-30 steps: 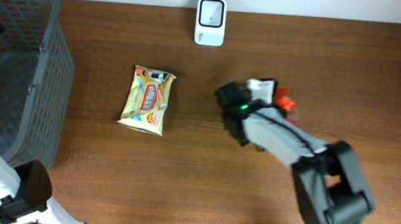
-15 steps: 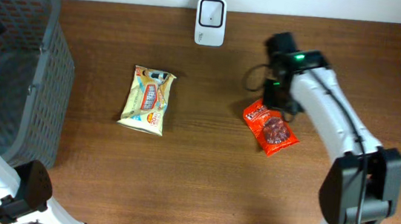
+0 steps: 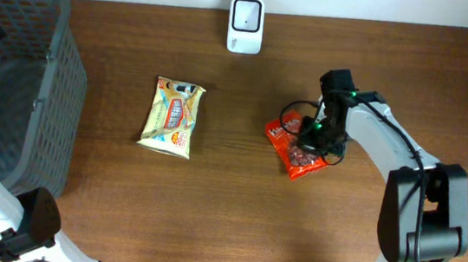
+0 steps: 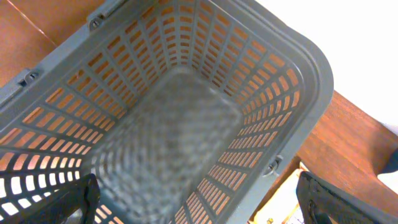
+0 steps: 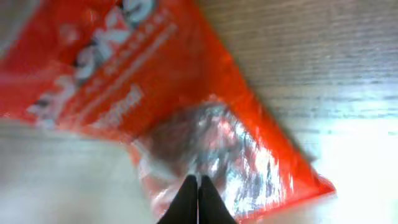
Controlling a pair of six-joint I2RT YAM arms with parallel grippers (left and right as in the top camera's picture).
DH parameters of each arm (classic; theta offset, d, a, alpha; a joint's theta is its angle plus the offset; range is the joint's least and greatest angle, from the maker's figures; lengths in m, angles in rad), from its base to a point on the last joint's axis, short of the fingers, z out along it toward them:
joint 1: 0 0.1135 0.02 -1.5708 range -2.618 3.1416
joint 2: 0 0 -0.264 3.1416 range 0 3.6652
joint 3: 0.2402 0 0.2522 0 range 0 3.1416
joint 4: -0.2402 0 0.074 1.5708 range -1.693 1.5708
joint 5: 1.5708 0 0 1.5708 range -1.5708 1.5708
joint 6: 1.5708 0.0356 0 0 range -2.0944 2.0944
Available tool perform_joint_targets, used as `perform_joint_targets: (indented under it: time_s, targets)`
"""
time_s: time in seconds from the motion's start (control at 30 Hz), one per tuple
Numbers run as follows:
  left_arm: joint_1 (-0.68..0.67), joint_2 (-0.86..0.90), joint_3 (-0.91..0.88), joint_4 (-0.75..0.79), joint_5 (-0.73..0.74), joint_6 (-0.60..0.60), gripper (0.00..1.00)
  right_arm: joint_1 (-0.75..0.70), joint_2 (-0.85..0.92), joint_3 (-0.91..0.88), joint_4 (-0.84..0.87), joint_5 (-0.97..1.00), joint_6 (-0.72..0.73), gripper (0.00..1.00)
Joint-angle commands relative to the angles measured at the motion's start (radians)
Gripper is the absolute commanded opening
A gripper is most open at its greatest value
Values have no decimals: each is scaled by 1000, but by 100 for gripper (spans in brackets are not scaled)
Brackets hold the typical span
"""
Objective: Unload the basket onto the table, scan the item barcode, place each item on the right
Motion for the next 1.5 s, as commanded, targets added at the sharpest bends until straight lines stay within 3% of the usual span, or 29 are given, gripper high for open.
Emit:
perform_joint_targets:
  time_s: [0.0,0.03,0.07,0.13,0.2,0.37,0.47,0.57,0.63,0.7,0.73,0.8,1.03,1.17,1.2,1.37,1.47]
  targets:
    - [2,-12,11,-1,-3,-2,99,10,-7,162,-92,-15,-14,6]
    - [2,-12,11,-1,-3,-2,99,17,-7,175,-101,-15,-14,12]
    - [2,-12,11,-1,-3,-2,99,31,-2,167,-97,2,-17,12]
    - [2,-12,11,-1,-3,-2,99,48,7,135,-80,57,-4,6]
    - [2,-12,11,-1,-3,-2,99,62,15,64,-40,166,128,4]
    - [2,-12,11,-1,-3,-2,99,66,16,-114,190,9,130,4]
    - [2,-12,11,-1,-2,-2,99,84,7,-114,198,-11,132,4]
    - [2,-12,11,-1,-3,-2,99,79,-23,5,105,-8,123,6]
    - [2,-12,11,-1,-3,-2,99,73,-26,137,-10,-7,28,34]
    - [2,-12,11,-1,-2,-2,99,64,-26,179,-36,-7,-43,93]
    - [2,-12,11,-1,-3,-2,99,54,-24,179,-37,1,-100,100]
    - [2,-12,11,-1,-3,-2,99,35,-14,179,-48,72,-103,99]
    - [2,-12,11,-1,-3,-2,99,-29,60,95,-72,52,-15,99]
    - [2,-12,11,-1,-3,-2,99,-25,61,-1,-55,-149,-39,96]
    - [2,-12,11,-1,-3,-2,99,-11,61,-7,-59,-285,-107,93]
    - [2,-12,11,-1,-2,-2,99,98,60,4,1,-564,-125,96]
    - [2,-12,11,-1,-3,-2,99,89,53,97,-13,-518,-125,99]
